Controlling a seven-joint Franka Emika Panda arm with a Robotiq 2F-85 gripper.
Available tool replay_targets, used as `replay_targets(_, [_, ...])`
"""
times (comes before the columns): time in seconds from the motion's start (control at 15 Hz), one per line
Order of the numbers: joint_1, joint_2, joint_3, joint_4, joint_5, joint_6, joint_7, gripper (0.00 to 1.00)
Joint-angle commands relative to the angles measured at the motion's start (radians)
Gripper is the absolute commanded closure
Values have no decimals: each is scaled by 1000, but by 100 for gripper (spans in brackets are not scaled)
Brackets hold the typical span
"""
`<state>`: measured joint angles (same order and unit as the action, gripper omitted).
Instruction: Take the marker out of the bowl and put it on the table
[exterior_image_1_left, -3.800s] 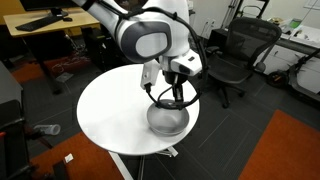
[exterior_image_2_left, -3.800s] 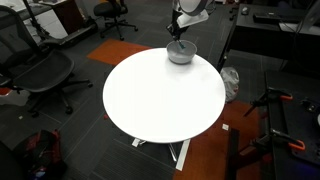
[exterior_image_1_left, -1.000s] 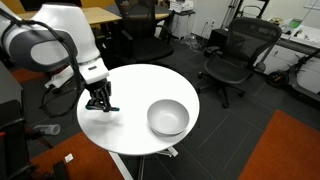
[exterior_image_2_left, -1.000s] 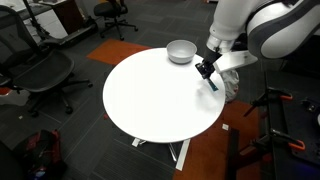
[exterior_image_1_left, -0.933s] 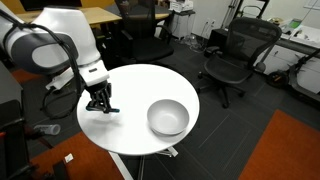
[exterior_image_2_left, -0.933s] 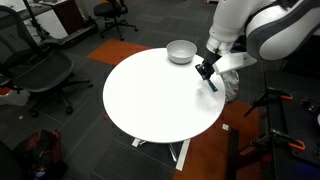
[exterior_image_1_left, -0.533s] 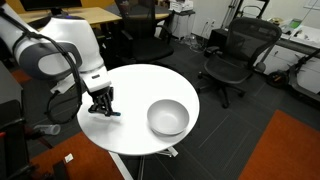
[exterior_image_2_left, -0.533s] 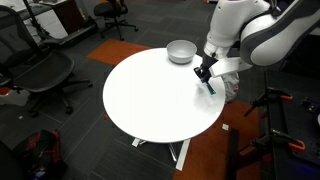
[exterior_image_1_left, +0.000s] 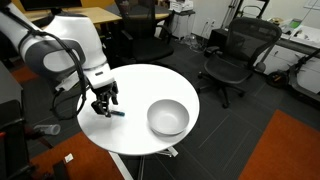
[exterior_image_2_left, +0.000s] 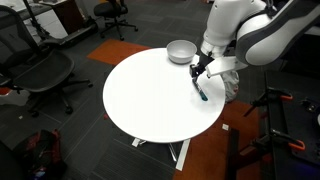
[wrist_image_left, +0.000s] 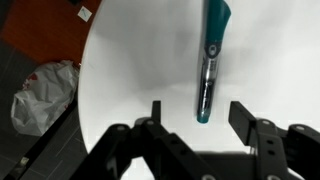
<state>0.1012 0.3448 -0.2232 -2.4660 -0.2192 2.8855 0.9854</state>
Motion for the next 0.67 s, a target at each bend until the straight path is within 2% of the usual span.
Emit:
replay_targets(0.0, [48,-67,-37,-12,12,-6,-18,0])
replay_targets(0.33, [107,-192,-94,-13,-80,-89,45,0])
replay_targets(0.6, [53,-290,-36,-6,-150,-221,74,0])
